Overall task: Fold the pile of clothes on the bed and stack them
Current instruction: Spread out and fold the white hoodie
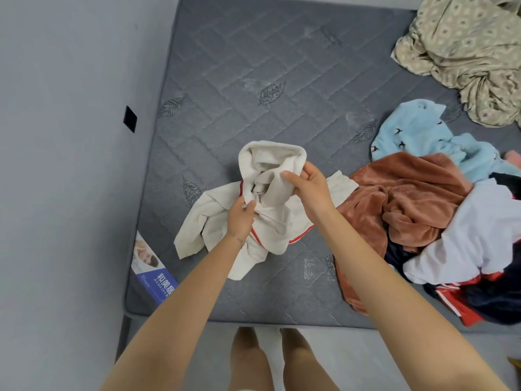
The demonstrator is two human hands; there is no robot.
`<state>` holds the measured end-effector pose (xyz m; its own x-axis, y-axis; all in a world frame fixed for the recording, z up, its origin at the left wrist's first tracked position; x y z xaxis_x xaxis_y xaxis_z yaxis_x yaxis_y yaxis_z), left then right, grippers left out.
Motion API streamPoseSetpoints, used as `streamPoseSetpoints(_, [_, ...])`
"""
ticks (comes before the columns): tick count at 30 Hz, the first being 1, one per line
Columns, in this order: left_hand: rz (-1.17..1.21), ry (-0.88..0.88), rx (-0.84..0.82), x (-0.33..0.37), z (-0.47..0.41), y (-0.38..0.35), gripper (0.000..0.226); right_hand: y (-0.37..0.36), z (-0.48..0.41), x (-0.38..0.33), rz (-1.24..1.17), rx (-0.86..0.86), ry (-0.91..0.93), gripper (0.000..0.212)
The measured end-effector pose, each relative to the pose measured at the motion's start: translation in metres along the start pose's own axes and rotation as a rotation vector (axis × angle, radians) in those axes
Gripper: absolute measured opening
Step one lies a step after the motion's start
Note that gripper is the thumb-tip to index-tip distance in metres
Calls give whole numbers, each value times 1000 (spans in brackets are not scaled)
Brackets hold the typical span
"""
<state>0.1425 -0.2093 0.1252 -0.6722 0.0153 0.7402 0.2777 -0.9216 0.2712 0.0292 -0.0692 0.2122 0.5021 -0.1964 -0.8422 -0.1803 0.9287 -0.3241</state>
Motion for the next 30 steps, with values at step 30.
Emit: streamPoseSetpoints(30, [46, -674, 130, 222, 112, 119, 47, -78, 46, -28, 236, -144, -100, 38])
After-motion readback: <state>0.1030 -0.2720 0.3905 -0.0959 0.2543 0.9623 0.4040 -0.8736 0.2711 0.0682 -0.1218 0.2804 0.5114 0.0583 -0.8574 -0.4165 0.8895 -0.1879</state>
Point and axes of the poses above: each hand's wrist, its own z-axis away from the middle knuckle, its own y-axis out of the back of the hand, x = y × z, the point moved 9 cm from there along -z, towards the middle knuckle, and after that the axes turned 15 degrees about -z, right-handed, at the moved point
